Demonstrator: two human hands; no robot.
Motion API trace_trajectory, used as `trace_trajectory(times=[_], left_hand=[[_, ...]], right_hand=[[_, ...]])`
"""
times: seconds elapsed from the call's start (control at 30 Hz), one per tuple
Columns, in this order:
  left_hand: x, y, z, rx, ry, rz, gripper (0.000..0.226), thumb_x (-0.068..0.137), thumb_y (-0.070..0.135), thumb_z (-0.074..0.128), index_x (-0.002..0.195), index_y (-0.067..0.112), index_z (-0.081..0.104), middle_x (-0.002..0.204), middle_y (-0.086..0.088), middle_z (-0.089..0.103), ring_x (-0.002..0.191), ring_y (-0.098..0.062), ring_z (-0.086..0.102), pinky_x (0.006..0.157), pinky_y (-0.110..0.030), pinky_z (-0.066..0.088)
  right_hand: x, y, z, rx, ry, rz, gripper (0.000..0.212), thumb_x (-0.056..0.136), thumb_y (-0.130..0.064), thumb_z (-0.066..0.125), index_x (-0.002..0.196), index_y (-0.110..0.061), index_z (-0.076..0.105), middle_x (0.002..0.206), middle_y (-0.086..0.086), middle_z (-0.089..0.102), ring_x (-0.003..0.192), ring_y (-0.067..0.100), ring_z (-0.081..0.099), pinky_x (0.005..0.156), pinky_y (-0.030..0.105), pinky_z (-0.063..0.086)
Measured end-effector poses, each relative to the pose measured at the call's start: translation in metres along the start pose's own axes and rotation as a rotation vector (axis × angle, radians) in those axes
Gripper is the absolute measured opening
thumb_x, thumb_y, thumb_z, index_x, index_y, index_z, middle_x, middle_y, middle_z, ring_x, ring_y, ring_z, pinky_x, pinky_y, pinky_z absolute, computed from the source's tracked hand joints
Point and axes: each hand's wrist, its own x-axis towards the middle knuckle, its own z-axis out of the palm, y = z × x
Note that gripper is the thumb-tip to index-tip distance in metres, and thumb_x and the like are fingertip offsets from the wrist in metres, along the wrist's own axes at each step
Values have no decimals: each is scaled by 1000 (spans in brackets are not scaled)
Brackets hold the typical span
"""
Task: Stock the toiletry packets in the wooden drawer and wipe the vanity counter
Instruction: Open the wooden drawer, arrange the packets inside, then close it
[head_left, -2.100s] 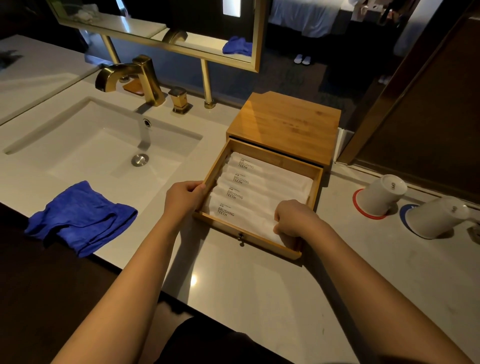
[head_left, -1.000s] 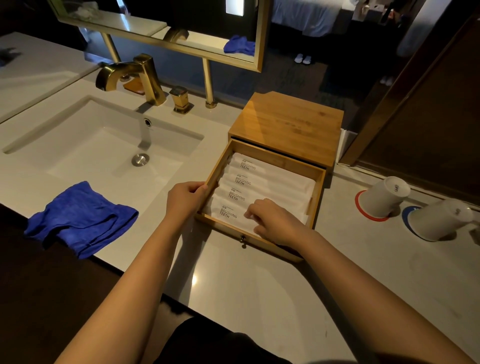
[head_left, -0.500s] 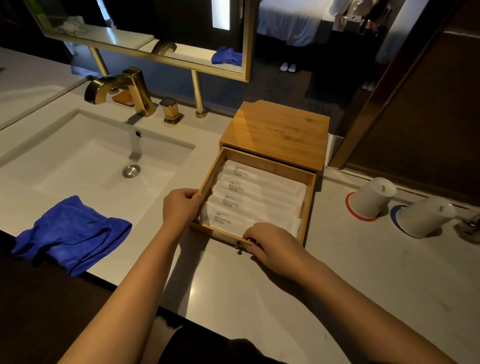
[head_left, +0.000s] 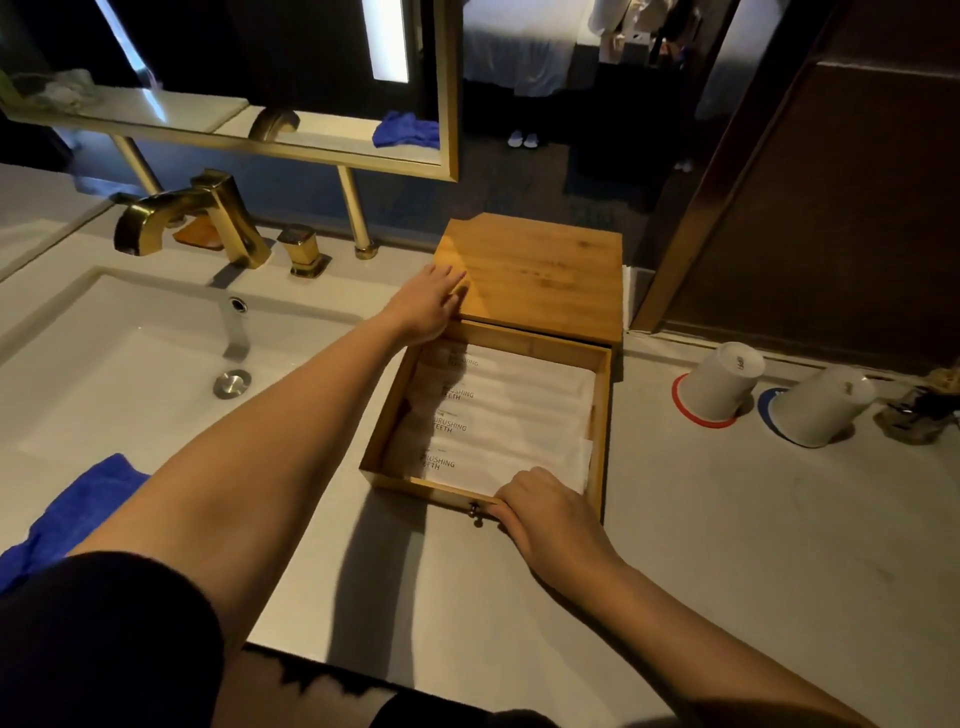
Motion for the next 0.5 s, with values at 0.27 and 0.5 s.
trace_trajectory(times=[0.27, 0.5], left_hand=[[24, -4, 11, 261, -29, 100, 50, 101, 29, 22, 148, 10, 18, 157, -14, 17, 144, -28, 14, 115, -40, 12], [25, -9, 10, 276, -71, 137, 53, 100, 31, 21, 148, 9, 13, 158, -13, 12, 145, -25, 8, 116, -41, 8]], right_hand=[[6, 4, -6, -117, 59, -92, 21, 87, -29, 53, 75, -16, 64, 69, -1, 61, 62, 15, 56, 47, 22, 44], [38, 24, -25, -76, 92, 13, 18, 92, -24, 55, 92, -10, 67, 89, 6, 66, 83, 19, 58, 67, 37, 55]])
